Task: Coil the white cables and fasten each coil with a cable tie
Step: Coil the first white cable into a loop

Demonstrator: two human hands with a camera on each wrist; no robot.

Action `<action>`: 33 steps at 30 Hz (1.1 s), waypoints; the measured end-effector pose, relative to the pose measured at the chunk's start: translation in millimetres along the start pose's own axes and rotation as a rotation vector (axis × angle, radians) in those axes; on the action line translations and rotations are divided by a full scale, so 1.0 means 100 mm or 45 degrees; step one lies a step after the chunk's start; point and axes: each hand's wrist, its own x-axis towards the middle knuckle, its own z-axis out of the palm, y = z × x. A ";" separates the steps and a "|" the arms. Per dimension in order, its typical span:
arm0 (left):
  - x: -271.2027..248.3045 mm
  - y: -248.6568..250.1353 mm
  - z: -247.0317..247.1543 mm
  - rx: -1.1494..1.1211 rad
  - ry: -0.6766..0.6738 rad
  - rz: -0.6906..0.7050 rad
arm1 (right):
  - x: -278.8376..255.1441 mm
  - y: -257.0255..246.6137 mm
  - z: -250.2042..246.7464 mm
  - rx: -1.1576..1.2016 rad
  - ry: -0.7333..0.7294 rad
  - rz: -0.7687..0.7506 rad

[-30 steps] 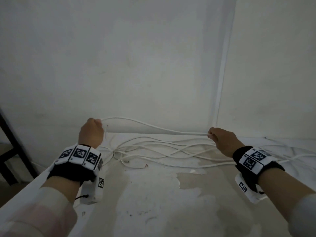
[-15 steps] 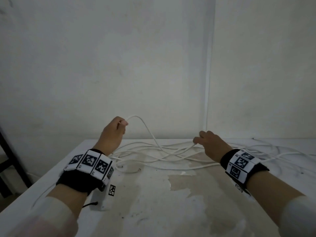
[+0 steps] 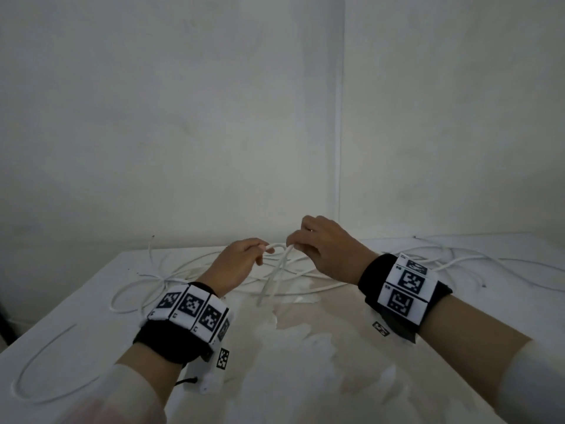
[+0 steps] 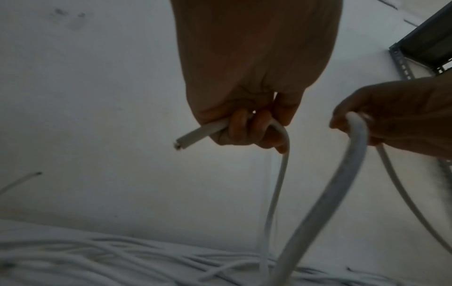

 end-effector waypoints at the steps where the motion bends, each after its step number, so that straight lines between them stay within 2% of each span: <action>1: -0.03 0.03 0.05 -0.031 -0.017 0.000 | 0.00 0.01 0.00 -0.013 0.019 -0.005; 5: -0.12 0.10 0.20 -0.124 -0.064 0.003 | -0.08 0.07 -0.02 -0.063 -0.048 0.052; 8: -0.13 0.09 0.30 0.033 -0.160 0.065 | -0.15 0.10 -0.01 -0.069 -0.175 0.168; 10: -0.14 0.07 0.36 0.182 -0.204 0.103 | -0.22 0.11 0.04 -0.087 -0.224 0.171; 13: -0.15 0.06 0.46 0.317 -0.209 0.140 | -0.31 0.15 0.14 -0.119 -0.211 0.203; 15: -0.14 0.04 0.53 0.369 -0.189 0.119 | -0.36 0.14 0.15 -0.138 -0.261 0.309; 18: -0.12 -0.03 0.61 0.422 -0.140 0.053 | -0.54 0.10 0.15 -0.170 -0.433 0.544; 21: -0.08 -0.09 0.65 0.410 -0.071 0.003 | -0.77 0.08 0.15 -0.220 -0.506 0.636; 23: -0.06 -0.10 0.67 0.371 -0.020 -0.021 | -0.92 0.10 0.11 -0.260 -0.618 0.733; 26: -0.06 -0.10 0.70 0.349 0.029 -0.022 | -1.11 0.18 0.00 -0.260 -0.769 0.906; 30: -0.05 -0.09 0.75 0.346 0.075 -0.032 | -1.31 0.32 -0.17 -0.249 -0.831 1.142; 33: -0.03 -0.10 0.77 0.335 0.126 -0.051 | -1.47 0.47 -0.28 -0.302 -0.954 1.293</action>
